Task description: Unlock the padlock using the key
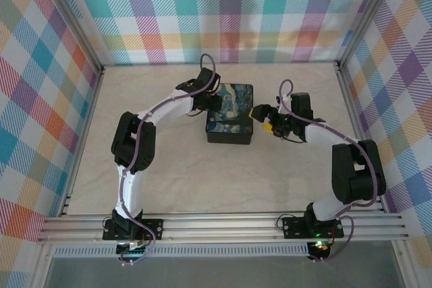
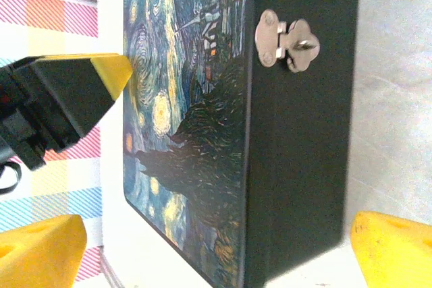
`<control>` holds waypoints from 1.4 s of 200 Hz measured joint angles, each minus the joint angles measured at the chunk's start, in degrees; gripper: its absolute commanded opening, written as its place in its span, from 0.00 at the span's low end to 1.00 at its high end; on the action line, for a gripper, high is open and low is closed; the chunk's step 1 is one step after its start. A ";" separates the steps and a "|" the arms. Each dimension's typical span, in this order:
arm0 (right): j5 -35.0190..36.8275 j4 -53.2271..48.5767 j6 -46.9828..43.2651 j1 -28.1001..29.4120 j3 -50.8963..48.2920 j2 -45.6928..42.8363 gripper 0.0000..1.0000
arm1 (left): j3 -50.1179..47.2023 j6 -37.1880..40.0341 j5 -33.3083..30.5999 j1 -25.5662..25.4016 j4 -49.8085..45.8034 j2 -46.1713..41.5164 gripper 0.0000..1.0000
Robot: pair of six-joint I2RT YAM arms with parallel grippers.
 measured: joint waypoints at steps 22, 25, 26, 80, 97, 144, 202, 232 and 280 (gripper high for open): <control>4.13 -3.82 -4.39 -0.24 1.55 -2.21 1.00 | -2.84 0.00 1.49 2.01 2.36 -1.99 0.59; 4.70 -4.22 -5.01 -0.33 1.62 -2.58 1.00 | -3.43 0.09 1.60 2.36 2.60 -2.49 0.66; 5.14 -4.39 -5.35 -0.42 1.62 -2.82 1.00 | -3.78 0.35 1.68 2.56 2.71 -2.80 0.68; 28.06 -2.69 -16.70 -3.67 -4.66 -13.97 1.00 | -18.08 1.11 0.07 11.67 7.30 -13.66 1.00; 33.03 1.42 -19.71 -4.87 -9.31 -16.02 1.00 | -26.73 1.75 -2.34 14.51 14.29 -19.28 1.00; 38.84 11.26 -23.69 -9.11 -17.57 -14.12 1.00 | -48.17 4.70 -10.47 20.22 33.79 -30.18 1.00; 40.52 28.55 -28.50 -10.01 -22.62 -6.78 1.00 | -58.60 6.91 -11.72 25.03 45.83 -32.65 1.00; 39.74 39.47 -31.15 -9.64 -25.55 -2.01 1.00 | -60.98 7.91 -10.95 25.68 49.92 -36.11 1.00; 39.60 44.54 -32.54 -9.46 -26.84 -1.01 1.00 | -64.02 8.79 -9.66 25.70 53.53 -38.58 1.00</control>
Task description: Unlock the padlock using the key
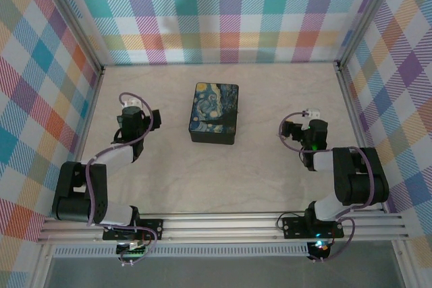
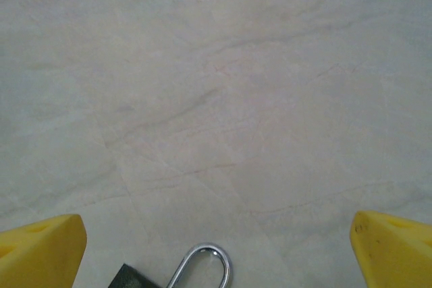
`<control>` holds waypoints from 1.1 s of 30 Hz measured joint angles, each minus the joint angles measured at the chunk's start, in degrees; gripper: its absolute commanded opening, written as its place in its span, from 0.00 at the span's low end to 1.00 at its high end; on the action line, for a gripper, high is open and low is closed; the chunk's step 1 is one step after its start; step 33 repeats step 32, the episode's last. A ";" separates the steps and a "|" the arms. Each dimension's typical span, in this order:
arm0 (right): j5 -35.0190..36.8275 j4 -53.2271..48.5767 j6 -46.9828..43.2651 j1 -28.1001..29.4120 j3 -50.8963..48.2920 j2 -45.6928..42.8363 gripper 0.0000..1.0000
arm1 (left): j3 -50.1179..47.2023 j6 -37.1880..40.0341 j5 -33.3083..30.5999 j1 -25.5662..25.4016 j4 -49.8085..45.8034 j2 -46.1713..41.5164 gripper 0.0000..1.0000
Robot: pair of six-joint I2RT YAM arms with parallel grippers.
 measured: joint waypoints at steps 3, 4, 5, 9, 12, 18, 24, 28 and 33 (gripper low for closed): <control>0.00 0.83 -0.07 0.00 0.00 0.00 1.00 | -3.50 0.02 0.48 0.00 3.13 -0.11 1.00; 0.00 1.03 -0.04 0.00 0.00 0.00 1.00 | -4.90 0.00 0.48 0.00 4.85 0.13 1.00; 0.00 1.18 -0.07 0.00 0.00 0.00 1.00 | -6.58 -0.02 0.50 0.00 7.15 0.81 1.00; 0.00 1.44 -0.07 0.00 0.00 0.00 1.00 | -11.43 0.00 1.25 0.00 17.33 7.45 1.00; 0.00 1.57 -0.07 0.00 0.00 0.00 1.00 | -11.91 0.24 2.84 -0.02 18.08 9.73 1.00; 0.00 1.57 -0.09 0.00 0.00 0.00 1.00 | -10.27 0.83 4.59 -0.02 19.96 9.77 1.00; 0.00 1.57 -0.11 0.00 0.00 0.00 1.00 | -10.23 1.29 4.98 -0.02 20.13 9.77 1.00; 0.00 1.57 -0.24 0.00 0.00 0.00 1.00 | -10.23 1.33 5.11 -0.02 20.13 9.77 1.00; 0.00 1.57 -0.26 0.00 0.00 0.00 1.00 | -10.14 1.51 6.29 -0.02 20.11 9.77 1.00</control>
